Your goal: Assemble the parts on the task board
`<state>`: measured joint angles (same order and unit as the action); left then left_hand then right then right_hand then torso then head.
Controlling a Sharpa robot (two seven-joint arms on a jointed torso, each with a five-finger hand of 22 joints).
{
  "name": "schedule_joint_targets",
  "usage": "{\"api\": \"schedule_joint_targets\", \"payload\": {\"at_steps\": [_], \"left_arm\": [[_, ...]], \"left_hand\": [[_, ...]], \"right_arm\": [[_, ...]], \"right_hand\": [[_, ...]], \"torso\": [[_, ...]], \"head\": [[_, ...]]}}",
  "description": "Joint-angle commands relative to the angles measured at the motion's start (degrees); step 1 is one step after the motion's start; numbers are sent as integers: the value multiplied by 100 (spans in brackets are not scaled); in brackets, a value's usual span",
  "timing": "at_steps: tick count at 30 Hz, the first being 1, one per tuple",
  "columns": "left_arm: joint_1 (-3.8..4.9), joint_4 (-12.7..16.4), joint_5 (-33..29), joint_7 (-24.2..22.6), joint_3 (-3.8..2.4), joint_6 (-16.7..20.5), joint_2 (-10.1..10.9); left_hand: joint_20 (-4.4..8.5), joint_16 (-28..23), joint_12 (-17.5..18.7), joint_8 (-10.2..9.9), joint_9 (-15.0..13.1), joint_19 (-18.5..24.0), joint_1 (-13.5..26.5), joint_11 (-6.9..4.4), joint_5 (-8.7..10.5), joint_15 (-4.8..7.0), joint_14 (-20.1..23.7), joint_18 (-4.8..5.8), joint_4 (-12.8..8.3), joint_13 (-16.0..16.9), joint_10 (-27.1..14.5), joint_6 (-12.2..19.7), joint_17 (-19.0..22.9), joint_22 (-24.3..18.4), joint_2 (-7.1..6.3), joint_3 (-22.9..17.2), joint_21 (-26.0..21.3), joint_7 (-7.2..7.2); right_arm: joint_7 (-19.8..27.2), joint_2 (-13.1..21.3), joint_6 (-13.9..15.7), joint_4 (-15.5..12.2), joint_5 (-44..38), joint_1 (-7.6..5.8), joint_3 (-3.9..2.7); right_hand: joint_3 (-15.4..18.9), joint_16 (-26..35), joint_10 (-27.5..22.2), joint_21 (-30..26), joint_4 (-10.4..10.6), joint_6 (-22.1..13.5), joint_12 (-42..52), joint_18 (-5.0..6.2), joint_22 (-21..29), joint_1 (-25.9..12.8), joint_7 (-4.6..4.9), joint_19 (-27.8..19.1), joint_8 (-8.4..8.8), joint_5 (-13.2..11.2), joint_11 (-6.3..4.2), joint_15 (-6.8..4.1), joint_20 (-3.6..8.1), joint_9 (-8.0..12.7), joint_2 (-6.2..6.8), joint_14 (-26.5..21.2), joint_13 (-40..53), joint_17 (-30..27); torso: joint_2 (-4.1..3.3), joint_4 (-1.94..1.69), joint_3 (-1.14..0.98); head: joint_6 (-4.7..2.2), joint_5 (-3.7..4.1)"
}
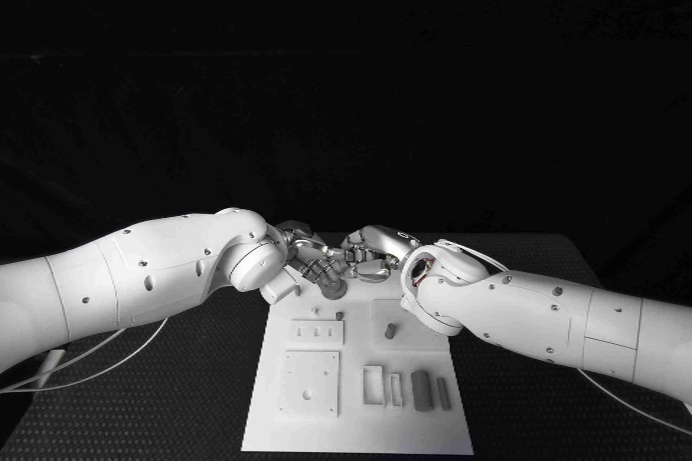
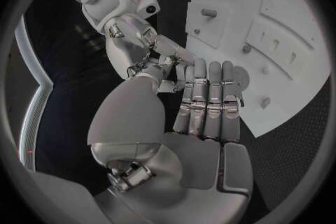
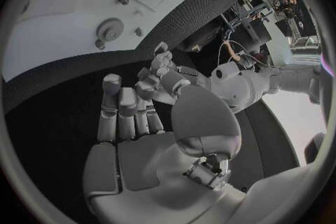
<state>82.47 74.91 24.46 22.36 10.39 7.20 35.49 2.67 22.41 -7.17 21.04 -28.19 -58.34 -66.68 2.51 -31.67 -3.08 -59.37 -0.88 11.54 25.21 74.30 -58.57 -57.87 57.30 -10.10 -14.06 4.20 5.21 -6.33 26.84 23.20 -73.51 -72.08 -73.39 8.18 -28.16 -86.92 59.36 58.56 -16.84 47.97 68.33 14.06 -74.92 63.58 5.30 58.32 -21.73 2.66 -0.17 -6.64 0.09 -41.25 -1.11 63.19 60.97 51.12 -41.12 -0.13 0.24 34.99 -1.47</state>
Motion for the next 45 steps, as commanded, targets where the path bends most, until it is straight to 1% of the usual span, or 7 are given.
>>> {"api": "schedule_joint_targets", "payload": {"at_steps": [1,8,12,16,25,32,45], "left_arm": [[6,39,-68,-29,-10,40,-30],[6,25,-57,-3,-10,33,-57],[-2,-18,-51,24,-5,35,-96],[-9,-13,-50,51,96,96,-97],[-8,-26,-12,98,134,120,-94],[-8,-22,16,99,134,130,-91],[-8,-32,15,28,134,225,-64]], "left_hand": [[25,30,-55,46,-5,-10,-10,-3,-24,31,22,-51,-164,60,-53,30,-9,24,108,-65,-12,-26],[25,80,-188,138,62,-9,497,2,81,34,41,-35,-795,220,-171,66,27,87,208,-435,-28,-19],[38,124,-251,198,112,-33,968,-6,360,43,27,-32,-1240,278,-187,51,51,135,208,-753,-24,-31],[54,169,-296,258,151,-57,1355,-19,429,57,6,-25,-1668,310,-169,20,67,187,265,-1058,-23,-47],[72,225,-332,332,176,-90,1526,-37,212,76,-22,-6,-2236,334,-129,-26,75,264,343,-1387,-18,-79],[77,251,-350,378,177,-102,1356,-51,164,85,-37,11,-2478,348,-102,-53,77,304,394,-1555,-22,-106],[76,262,-374,479,150,-30,1115,-93,208,90,-60,68,-2654,354,5,-144,113,309,771,-1842,-42,-152]], "right_arm": [[108,-22,-11,-48,-58,3,-4],[110,-20,9,-70,-58,4,-4],[111,-32,5,-83,-58,4,-4],[111,-37,4,-96,-59,4,-4],[103,-47,-8,-75,-67,4,-3],[106,-47,-20,-67,-67,4,-3],[125,-28,-66,-8,-59,4,-3]], "right_hand": [[-37,34,-151,-17,-7,816,-11,94,-52,-24,-49,-12,-30,8,-122,-60,47,-11,26,-31,-6,-10],[-41,34,-151,-17,-7,817,-12,94,-52,-24,-49,-12,-28,8,-122,-60,47,-14,27,-30,-8,-10],[-43,35,-150,-17,-8,817,-12,94,-53,-24,-49,-11,-27,8,-122,-60,47,-16,27,-29,-8,-11],[-45,35,-150,-17,-8,817,-13,94,-53,-24,-49,-11,-26,8,-122,-61,48,-17,27,-29,-9,-11],[-51,36,-149,-17,-8,816,-14,94,-53,-23,-49,-11,-22,8,-122,-61,48,-21,28,-28,-11,-12],[-55,37,-149,-17,-7,815,-15,94,-53,-24,-49,-11,-19,8,-122,-61,48,-24,29,-28,-12,-13],[-67,41,-151,-20,-7,809,-20,94,-53,-29,-49,-14,-5,8,-122,-60,47,-27,33,-29,-17,-16]], "torso": [[-3,-1,1],[-3,-5,2],[-3,0,3],[-1,4,4],[0,-3,5],[-1,0,5],[3,-1,6]], "head": [[5,7],[11,5],[17,4],[17,0],[21,9],[49,-12],[72,8]]}}
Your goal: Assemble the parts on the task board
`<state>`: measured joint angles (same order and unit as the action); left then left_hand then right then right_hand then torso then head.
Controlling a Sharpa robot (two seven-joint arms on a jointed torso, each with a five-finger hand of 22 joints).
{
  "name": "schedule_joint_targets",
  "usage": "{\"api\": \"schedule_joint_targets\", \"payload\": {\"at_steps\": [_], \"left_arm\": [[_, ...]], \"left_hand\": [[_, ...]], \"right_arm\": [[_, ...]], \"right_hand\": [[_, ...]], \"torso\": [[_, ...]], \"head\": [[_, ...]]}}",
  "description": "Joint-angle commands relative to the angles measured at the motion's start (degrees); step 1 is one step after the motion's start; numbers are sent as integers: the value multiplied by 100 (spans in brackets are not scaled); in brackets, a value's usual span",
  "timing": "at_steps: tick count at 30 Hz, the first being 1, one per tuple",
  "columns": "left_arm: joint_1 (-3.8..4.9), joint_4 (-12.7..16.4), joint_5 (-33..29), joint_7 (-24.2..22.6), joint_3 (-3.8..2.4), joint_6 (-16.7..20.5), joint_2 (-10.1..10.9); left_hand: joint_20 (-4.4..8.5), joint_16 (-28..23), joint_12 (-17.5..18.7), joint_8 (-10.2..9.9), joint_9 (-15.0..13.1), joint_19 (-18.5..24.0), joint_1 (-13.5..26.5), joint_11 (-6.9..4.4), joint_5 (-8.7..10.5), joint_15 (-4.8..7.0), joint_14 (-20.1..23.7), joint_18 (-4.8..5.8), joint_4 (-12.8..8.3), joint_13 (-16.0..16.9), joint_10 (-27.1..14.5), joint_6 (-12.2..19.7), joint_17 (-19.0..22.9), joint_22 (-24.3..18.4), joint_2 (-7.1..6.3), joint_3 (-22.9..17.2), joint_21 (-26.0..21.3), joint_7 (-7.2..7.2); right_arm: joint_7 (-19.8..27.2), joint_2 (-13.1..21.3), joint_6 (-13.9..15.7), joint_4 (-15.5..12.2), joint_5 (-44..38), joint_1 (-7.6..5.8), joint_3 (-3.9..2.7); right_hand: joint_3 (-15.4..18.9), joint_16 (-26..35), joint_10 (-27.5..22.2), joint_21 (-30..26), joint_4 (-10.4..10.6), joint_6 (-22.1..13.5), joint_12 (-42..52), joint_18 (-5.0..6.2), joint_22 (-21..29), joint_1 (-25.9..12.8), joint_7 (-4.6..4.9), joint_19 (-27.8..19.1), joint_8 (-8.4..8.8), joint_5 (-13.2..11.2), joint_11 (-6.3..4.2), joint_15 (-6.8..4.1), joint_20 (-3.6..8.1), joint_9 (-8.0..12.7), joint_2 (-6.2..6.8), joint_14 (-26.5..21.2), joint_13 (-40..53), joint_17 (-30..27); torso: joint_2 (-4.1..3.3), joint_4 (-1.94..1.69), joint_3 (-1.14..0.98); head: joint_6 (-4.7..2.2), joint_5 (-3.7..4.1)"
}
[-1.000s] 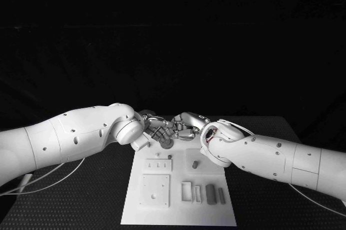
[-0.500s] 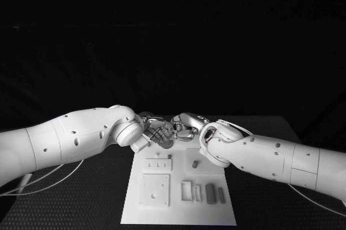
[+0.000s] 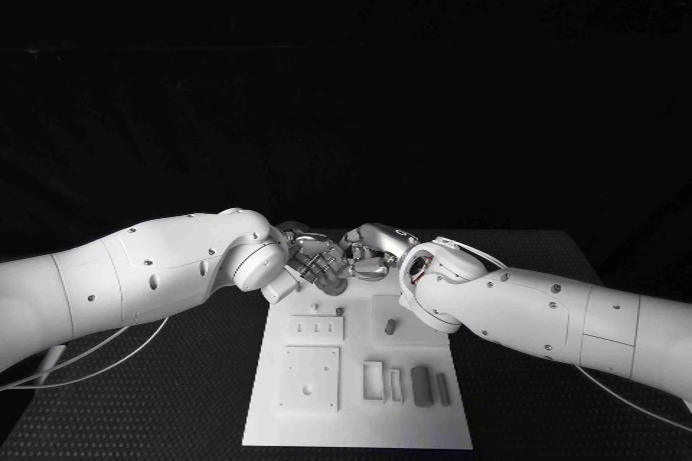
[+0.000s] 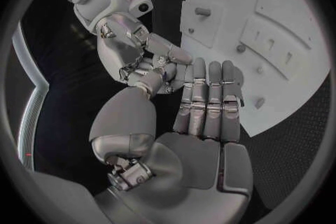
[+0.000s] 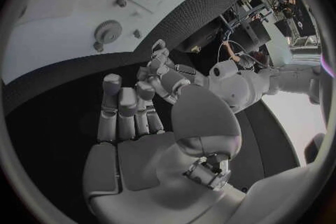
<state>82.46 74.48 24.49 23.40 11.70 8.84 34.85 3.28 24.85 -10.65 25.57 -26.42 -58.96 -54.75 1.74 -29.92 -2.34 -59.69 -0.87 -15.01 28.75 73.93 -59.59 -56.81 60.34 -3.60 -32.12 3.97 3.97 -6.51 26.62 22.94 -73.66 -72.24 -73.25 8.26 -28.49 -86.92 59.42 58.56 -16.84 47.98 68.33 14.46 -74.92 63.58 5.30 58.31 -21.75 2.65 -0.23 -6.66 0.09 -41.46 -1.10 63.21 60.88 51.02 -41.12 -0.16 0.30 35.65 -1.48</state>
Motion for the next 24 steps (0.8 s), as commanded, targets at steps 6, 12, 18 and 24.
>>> {"api": "schedule_joint_targets", "payload": {"at_steps": [6,12,18,24], "left_arm": [[-7,2,11,-88,3,97,25],[-7,-22,19,-71,3,21,69],[-7,-57,144,-48,5,-115,126],[-36,-162,427,-5,11,-383,168]], "left_hand": [[19,33,-31,47,-36,53,-77,-27,58,27,-64,81,4,0,85,-73,11,7,142,-55,-19,-25],[17,50,-30,64,-44,83,-5,-38,67,38,-104,87,47,-3,135,-103,19,14,184,-44,-16,-16],[15,65,-43,96,-74,109,81,-59,75,53,-132,87,95,3,207,-159,24,23,223,-32,-15,-25],[-1,75,-21,87,-131,177,192,-63,340,56,-133,87,156,7,233,-152,30,47,379,-30,-14,-11]], "right_arm": [[233,4,-61,83,175,-10,-9],[363,75,-13,124,322,-10,-7],[639,211,164,213,598,-10,-6],[1106,510,244,319,1043,-9,-4]], "right_hand": [[-76,86,-212,-51,0,770,-91,54,-52,-68,-18,-66,132,9,-90,-41,24,58,82,-85,-53,-25],[109,258,-423,-190,12,77,-314,40,-13,-187,267,-244,631,3,174,198,-49,273,556,-287,-190,-95],[162,532,-768,-450,38,-465,-559,-35,74,-349,512,-550,1005,14,435,448,-181,456,901,-605,-333,-224],[152,673,-961,-605,46,-673,-662,-84,113,-414,637,-763,1154,6,544,571,-277,544,1023,-822,-439,-313]], "torso": [[1,8,-7],[-1,2,-8],[5,11,-12],[-2,5,-15]], "head": [[0,5],[0,15],[-14,18],[-25,1]]}}
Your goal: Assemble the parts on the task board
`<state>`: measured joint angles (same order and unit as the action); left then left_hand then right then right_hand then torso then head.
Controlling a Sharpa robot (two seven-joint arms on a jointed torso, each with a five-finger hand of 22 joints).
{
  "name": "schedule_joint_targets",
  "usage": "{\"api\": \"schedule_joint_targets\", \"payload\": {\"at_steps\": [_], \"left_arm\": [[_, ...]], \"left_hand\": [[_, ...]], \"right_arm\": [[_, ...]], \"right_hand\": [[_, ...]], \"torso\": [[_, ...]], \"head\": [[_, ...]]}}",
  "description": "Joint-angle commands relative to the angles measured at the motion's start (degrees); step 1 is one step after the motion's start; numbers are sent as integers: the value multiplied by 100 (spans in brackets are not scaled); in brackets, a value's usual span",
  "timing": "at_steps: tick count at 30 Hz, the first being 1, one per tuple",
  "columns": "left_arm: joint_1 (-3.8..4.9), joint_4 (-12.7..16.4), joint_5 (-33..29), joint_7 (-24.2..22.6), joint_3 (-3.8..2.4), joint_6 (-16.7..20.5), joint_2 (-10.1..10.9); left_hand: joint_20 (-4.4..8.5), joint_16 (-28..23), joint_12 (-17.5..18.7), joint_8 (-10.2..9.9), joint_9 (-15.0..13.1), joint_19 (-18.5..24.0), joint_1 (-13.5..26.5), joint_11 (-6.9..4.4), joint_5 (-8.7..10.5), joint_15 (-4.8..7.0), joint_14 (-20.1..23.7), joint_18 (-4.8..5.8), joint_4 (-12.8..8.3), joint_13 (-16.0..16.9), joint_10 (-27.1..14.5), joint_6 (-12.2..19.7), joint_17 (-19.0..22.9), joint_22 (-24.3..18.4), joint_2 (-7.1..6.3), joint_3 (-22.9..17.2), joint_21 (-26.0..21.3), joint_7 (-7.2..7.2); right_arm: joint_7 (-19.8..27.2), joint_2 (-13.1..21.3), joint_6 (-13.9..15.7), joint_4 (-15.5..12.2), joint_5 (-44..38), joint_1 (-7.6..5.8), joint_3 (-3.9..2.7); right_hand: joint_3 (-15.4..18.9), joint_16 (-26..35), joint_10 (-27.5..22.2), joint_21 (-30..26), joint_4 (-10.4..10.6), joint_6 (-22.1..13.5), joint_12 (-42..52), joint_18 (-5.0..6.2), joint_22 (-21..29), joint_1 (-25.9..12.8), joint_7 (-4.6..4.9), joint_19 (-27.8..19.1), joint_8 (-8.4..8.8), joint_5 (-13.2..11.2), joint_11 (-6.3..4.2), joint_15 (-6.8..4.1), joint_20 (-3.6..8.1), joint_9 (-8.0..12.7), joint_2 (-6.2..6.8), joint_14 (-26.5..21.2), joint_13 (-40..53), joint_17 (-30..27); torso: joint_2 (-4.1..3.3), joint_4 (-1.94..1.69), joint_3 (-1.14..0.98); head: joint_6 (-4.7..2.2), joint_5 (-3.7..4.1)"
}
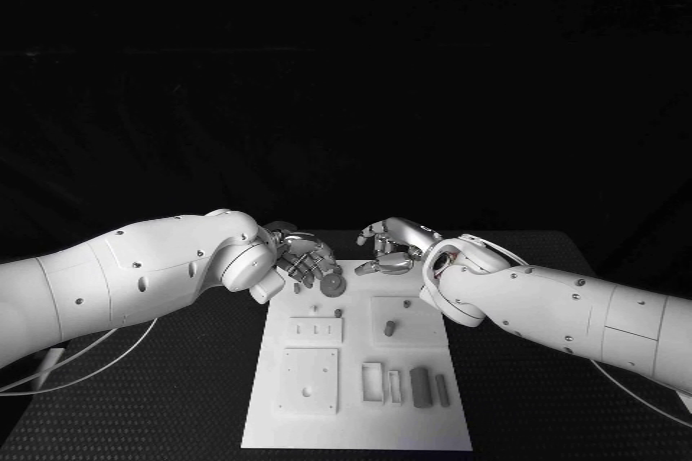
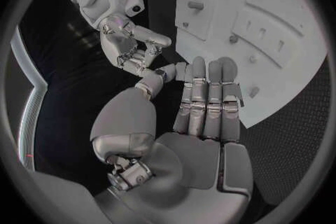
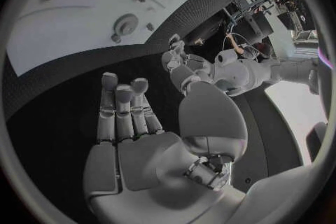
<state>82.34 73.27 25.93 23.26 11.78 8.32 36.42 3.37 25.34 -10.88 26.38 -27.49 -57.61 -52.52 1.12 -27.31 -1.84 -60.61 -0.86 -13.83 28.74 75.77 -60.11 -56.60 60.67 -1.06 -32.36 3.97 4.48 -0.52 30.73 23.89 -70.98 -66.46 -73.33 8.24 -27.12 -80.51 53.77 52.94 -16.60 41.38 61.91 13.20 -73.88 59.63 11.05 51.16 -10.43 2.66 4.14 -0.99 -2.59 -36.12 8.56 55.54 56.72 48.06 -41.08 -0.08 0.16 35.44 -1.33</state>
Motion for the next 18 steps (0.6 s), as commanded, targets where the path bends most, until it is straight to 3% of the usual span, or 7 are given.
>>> {"api": "schedule_joint_targets", "payload": {"at_steps": [1,6,8,10,14,18], "left_arm": [[-38,-57,393,21,4,-411,22],[-89,-133,837,109,31,-634,27],[-95,-139,1007,133,83,-646,29],[-95,-121,1182,160,182,-699,45],[-95,-146,1453,247,204,-839,15],[-98,-140,1768,386,204,-1053,-31]], "left_hand": [[-14,27,6,5,-38,50,-8,0,118,5,-38,86,58,11,49,-97,9,20,156,-4,-12,-59],[-11,49,-7,10,-117,70,77,-5,220,9,-51,86,97,43,71,-88,4,76,272,8,9,-47],[3,83,-37,28,-171,62,89,-17,226,23,-88,86,79,74,104,-98,-10,140,296,19,37,-41],[-7,100,-58,36,-241,119,91,-24,220,31,-93,86,44,108,106,-93,-16,241,302,23,52,-43],[-2,139,-113,45,-367,179,92,-39,219,45,-119,86,14,184,119,-90,-28,459,317,22,110,-50],[-6,154,-139,32,-460,234,109,-39,253,43,-115,86,13,239,97,-74,-31,630,348,17,146,-48]], "right_arm": [[573,151,160,94,564,-1,-2],[944,342,279,393,1149,-1,-3],[1109,417,350,529,1569,-3,-5],[1246,479,339,645,1922,-13,-27],[1442,491,90,941,2472,-80,-107],[1588,469,-209,1246,3119,-121,-151]], "right_hand": [[15,35,-401,-49,26,-8,-21,40,9,-28,64,-57,21,6,110,7,-15,11,52,-64,-30,-21],[-5,32,-411,-60,29,37,-16,43,7,-36,60,-78,3,6,107,7,-34,13,-49,-86,-60,-36],[1,41,-434,-72,24,71,-27,41,5,-51,55,-103,-11,6,104,5,-47,12,-84,-112,-84,-48],[3,50,-448,-81,17,87,-36,42,3,-51,52,-122,-18,5,101,3,-55,13,-105,-131,-103,-59],[10,93,-504,-119,4,98,-100,38,5,-37,51,-190,-18,9,103,4,-78,21,-136,-197,-175,-94],[-65,742,-803,-577,3,111,-765,-66,181,-58,97,-716,-19,28,163,109,-223,37,-248,-643,-757,-484]], "torso": [[-5,-3,1],[-5,10,-1],[-6,6,2],[-4,2,3],[-4,-3,3],[-8,-3,1]], "head": [[-4,-12],[8,-29],[13,-30],[9,-26],[18,-26],[24,-26]]}}
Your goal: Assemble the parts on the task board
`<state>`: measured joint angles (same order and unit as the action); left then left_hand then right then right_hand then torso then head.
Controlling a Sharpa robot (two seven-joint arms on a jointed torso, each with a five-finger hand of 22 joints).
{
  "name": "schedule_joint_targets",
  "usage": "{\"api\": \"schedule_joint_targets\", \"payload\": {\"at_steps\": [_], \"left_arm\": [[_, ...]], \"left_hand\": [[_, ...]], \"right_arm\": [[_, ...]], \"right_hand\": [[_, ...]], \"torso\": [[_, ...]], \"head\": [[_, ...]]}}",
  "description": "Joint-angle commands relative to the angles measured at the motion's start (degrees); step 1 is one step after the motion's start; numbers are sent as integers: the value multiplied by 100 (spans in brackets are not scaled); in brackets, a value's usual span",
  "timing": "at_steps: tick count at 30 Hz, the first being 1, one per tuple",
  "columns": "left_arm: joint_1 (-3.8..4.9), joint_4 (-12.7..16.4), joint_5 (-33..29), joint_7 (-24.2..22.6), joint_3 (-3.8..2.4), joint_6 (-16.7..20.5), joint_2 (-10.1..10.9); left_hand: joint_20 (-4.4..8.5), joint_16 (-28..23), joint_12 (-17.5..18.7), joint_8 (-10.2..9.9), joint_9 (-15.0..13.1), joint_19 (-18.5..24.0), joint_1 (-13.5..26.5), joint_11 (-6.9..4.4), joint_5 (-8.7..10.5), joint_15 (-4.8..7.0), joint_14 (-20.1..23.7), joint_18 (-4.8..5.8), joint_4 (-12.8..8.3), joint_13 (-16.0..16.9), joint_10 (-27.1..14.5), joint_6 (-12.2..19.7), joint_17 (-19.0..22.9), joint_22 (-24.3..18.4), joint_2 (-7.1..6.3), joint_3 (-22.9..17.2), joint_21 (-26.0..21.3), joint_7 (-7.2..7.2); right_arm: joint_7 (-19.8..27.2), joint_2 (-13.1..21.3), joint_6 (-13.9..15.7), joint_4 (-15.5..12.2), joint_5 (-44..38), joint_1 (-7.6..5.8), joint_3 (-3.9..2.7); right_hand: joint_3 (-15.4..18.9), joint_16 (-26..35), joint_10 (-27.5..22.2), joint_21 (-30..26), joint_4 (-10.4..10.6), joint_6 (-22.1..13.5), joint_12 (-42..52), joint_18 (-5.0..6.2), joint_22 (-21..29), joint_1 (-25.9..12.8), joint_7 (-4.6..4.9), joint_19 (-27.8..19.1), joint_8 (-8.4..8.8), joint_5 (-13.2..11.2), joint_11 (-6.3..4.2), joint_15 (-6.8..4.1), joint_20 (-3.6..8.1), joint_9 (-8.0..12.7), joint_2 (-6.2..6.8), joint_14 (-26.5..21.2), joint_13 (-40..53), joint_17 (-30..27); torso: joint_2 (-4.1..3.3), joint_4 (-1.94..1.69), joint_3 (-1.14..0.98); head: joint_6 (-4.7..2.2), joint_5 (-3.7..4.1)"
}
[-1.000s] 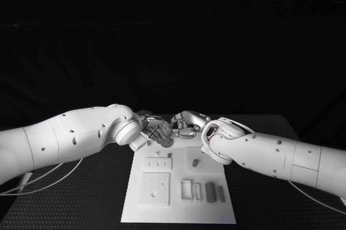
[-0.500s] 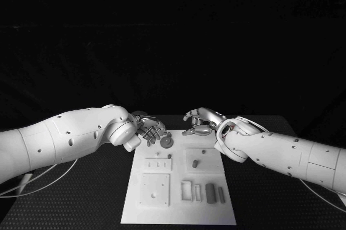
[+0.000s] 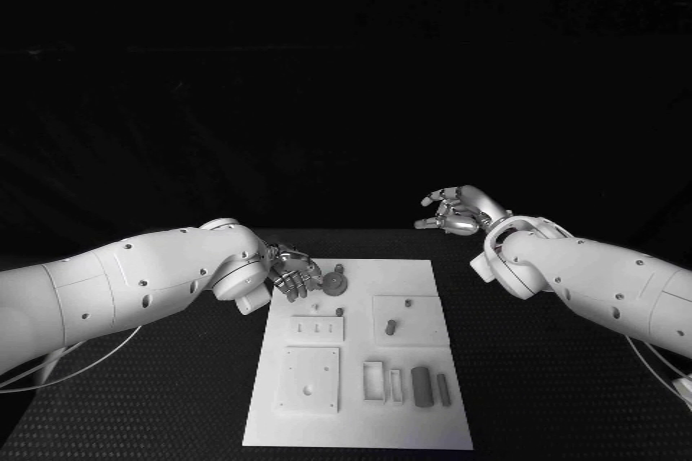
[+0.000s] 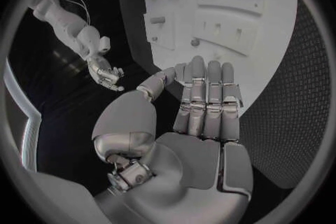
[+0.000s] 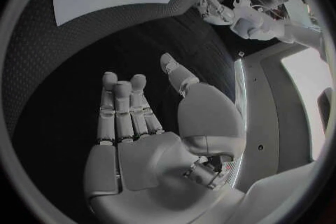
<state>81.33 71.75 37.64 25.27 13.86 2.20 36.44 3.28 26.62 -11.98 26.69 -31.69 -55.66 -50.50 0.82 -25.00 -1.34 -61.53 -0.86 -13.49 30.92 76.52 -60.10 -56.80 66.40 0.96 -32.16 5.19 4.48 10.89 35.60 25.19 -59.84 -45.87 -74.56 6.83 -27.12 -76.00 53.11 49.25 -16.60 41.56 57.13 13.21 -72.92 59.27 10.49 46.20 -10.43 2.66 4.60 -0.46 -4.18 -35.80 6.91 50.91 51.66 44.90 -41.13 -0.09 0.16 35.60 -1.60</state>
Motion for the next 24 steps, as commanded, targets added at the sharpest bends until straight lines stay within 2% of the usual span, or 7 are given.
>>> {"api": "schedule_joint_targets", "payload": {"at_steps": [1,3,5,6,10,14,24], "left_arm": [[3,13,633,199,-4,-449,-40],[2,3,711,280,-5,-478,-85],[-10,-3,764,382,-5,-596,-112],[-15,-19,764,434,-5,-656,-141],[-80,-53,906,496,-6,-938,-216],[-146,-64,1124,533,-7,-948,-277],[-198,-68,1194,676,-8,-1002,-361]], "left_hand": [[9,33,-41,1,-64,46,-96,-13,8,-4,-27,86,-27,37,23,-75,-13,94,143,-9,33,-51],[23,65,-83,9,-141,49,-98,-25,-123,8,-49,86,-43,95,32,-92,-26,202,112,-26,62,-64],[40,95,-120,13,-207,48,-95,-38,-216,20,-68,86,-56,143,45,-113,-37,289,91,-36,81,-77],[53,117,-144,18,-244,40,-84,-47,-251,29,-86,86,-62,170,59,-130,-44,334,93,-39,92,-86],[59,128,-156,15,-268,37,-75,-51,-263,34,-91,86,-69,188,59,-135,-48,364,92,-43,97,-91],[61,136,-166,9,-298,40,-57,-52,-225,36,-87,86,-64,206,52,-136,-49,397,102,-45,97,-92],[67,160,-193,6,-356,38,-16,-60,-178,43,-95,86,-32,245,57,-152,-54,454,138,-49,95,-100]], "right_arm": [[462,-23,-362,169,1138,1,-16],[495,-29,-394,256,1341,-1,-32],[521,-43,-401,309,1416,-2,-63],[554,-55,-423,344,1460,-2,-94],[615,-62,-517,357,1573,-3,-170],[654,-55,-629,293,1718,-12,-207],[682,3,-959,-33,1993,-18,-211]], "right_hand": [[-73,501,-724,-358,-23,82,-485,-100,159,-25,170,-352,-16,11,139,69,-111,11,-52,-261,-462,-299],[-116,996,-809,-688,9,96,-956,-168,331,-95,170,-629,-33,29,194,238,-203,11,-101,-488,-896,-584],[-134,1370,-751,-923,4,87,-1305,-207,469,-104,239,-776,-44,7,223,302,-276,14,-120,-538,-1276,-811],[-123,1606,-719,-1075,1,77,-1519,-231,557,-112,243,-862,-53,5,256,394,-326,17,-124,-561,-1525,-946],[-108,2266,-759,-1449,7,74,-1974,-307,745,-109,253,-1176,-85,10,342,620,-434,24,-149,-798,-2031,-1294],[-118,3148,-709,-1876,11,64,-2538,-406,952,-119,201,-1549,-125,-3,469,879,-555,34,-197,-875,-2647,-1763],[-75,4162,-580,-2587,33,35,-3278,-655,1229,-242,167,-2347,-167,7,582,1090,-734,61,-334,-955,-3449,-2195]], "torso": [[-4,-1,2],[-5,1,3],[-7,0,0],[-8,1,-2],[-7,-3,1],[-4,-7,9],[-4,-5,5]], "head": [[13,3],[14,1],[29,-7],[45,-9],[68,1],[93,18],[140,31]]}}
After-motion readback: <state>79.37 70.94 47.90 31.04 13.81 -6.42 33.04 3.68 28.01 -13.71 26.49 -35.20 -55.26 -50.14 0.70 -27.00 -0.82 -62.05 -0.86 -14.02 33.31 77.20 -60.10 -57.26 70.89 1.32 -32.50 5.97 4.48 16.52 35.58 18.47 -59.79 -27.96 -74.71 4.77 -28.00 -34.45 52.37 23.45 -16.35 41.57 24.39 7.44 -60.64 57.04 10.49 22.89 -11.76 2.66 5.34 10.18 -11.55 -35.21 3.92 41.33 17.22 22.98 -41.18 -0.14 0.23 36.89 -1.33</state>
